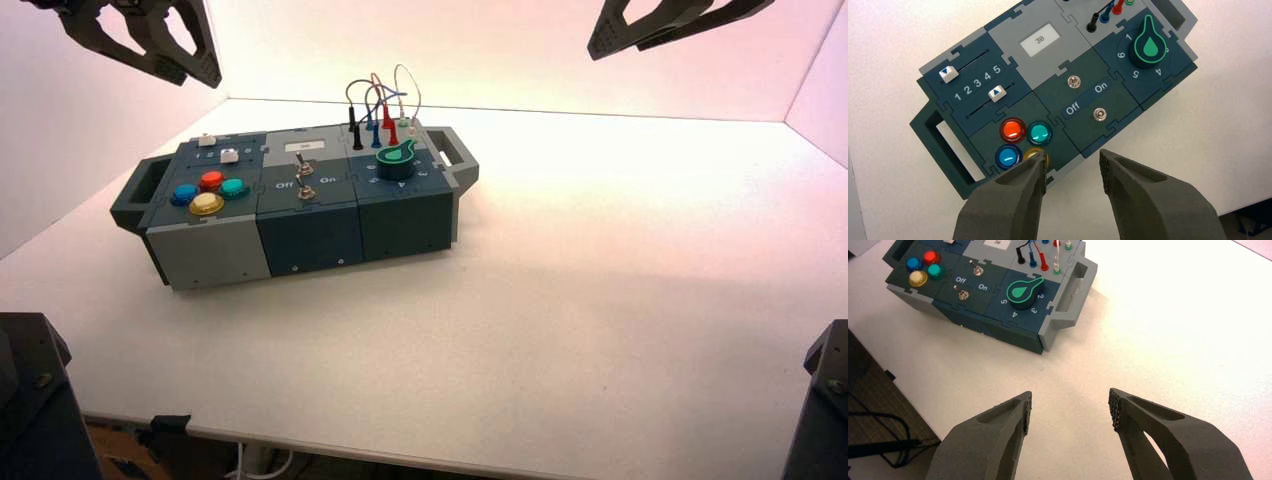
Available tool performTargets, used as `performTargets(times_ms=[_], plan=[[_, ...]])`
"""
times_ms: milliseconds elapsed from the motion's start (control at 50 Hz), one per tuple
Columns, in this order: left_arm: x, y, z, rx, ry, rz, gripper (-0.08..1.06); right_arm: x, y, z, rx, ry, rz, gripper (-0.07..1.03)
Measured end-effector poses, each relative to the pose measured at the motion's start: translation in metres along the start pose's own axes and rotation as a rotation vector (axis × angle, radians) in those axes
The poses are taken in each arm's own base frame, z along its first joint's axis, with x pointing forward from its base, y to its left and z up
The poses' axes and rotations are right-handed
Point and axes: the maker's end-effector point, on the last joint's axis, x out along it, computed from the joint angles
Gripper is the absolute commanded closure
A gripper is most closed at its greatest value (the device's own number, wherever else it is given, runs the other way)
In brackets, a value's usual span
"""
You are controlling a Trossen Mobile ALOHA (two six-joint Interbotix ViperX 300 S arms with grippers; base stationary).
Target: Push the blue button with the right gripper.
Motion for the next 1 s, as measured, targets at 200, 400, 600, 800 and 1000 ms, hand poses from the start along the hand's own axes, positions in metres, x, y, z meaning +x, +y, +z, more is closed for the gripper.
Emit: performTargets(times_ms=[200,400,600,800,1000], plan=[[-0.001,0.0,0.0,0.0,-0.003,0.0,0.41,0.0,0.0,0.0,0.0,-0.002,0.0,0.17],[-0.001,0.0,-0.001,0.004,-0.002,0.003,0.41,0.0,0.0,-0.001,0.0,0.002,0.0,0.17],[-0.002,0.008,0.001,-0.01,-0.009,0.026,0.47,0.0,0.0,-0.001,0.002,0.002,0.0,0.17],[-0.011,0.064,0.002,-0.27,-0.041,0.146,0.9,0.0,0.0,-0.001,0.005,0.002,0.0,0.17],[-0.001,0.123,-0.011,-0.424,0.006,0.248,1.0,0.0,0.0,0.0,0.005,0.0,0.0,0.17]])
